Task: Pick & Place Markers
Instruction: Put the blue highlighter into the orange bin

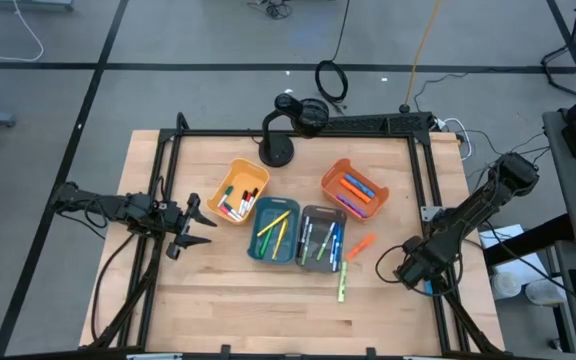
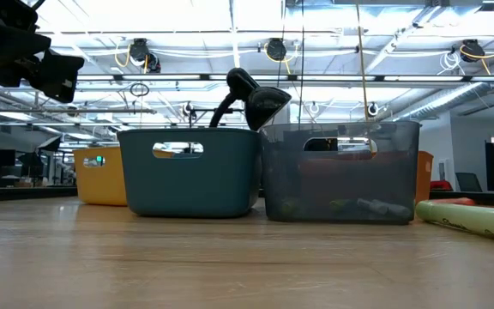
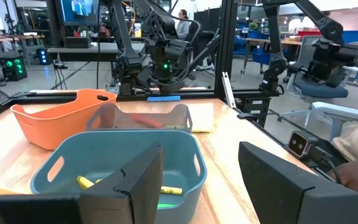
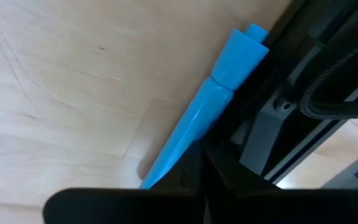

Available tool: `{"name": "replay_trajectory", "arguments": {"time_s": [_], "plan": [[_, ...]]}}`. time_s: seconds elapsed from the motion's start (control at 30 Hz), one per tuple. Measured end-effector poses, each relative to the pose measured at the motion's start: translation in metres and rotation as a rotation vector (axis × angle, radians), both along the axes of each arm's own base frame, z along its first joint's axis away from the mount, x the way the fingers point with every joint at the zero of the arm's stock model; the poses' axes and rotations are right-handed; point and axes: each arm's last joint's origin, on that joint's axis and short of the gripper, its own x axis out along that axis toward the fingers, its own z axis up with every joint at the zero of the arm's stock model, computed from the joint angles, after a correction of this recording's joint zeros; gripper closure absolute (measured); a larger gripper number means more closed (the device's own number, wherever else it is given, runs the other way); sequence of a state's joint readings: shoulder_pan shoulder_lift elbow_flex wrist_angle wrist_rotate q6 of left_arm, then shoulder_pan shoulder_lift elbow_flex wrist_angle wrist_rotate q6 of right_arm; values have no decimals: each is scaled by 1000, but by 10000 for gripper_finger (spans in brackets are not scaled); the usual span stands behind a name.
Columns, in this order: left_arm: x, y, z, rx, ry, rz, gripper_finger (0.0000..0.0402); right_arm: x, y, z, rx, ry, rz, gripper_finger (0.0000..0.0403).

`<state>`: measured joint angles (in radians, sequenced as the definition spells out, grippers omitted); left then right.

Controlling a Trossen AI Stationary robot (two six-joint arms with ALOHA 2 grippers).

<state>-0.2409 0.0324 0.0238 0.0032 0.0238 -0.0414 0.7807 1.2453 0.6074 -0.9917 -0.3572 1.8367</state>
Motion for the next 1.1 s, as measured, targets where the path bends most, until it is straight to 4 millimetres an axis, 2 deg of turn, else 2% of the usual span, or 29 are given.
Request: {"name": "replay_trajectory", "arguments": {"time_s": [0.2, 0.43, 0.6, 0.77, 0.9, 0.97, 1.1], "plan": [[0, 0, 0, 0, 0, 0, 188, 0, -1, -3, -4, -22, 5, 403], [0, 0, 0, 0, 0, 0, 188, 12, 6, -4, 42, -169, 37, 403], [0, 0, 0, 0, 1, 0, 188, 20, 13, 4, 74, -246, 53, 403], [0, 0, 0, 0, 2, 0, 188, 28, 19, 22, 60, -296, 63, 403], [0, 0, 0, 1, 3, 0, 188, 33, 19, 26, -3, -408, 66, 403], [0, 0, 0, 1, 3, 0, 188, 38, 20, 24, -46, -518, 89, 399], [0, 0, 0, 1, 2, 0, 188, 47, 18, 16, -63, -660, 59, 366]]}}
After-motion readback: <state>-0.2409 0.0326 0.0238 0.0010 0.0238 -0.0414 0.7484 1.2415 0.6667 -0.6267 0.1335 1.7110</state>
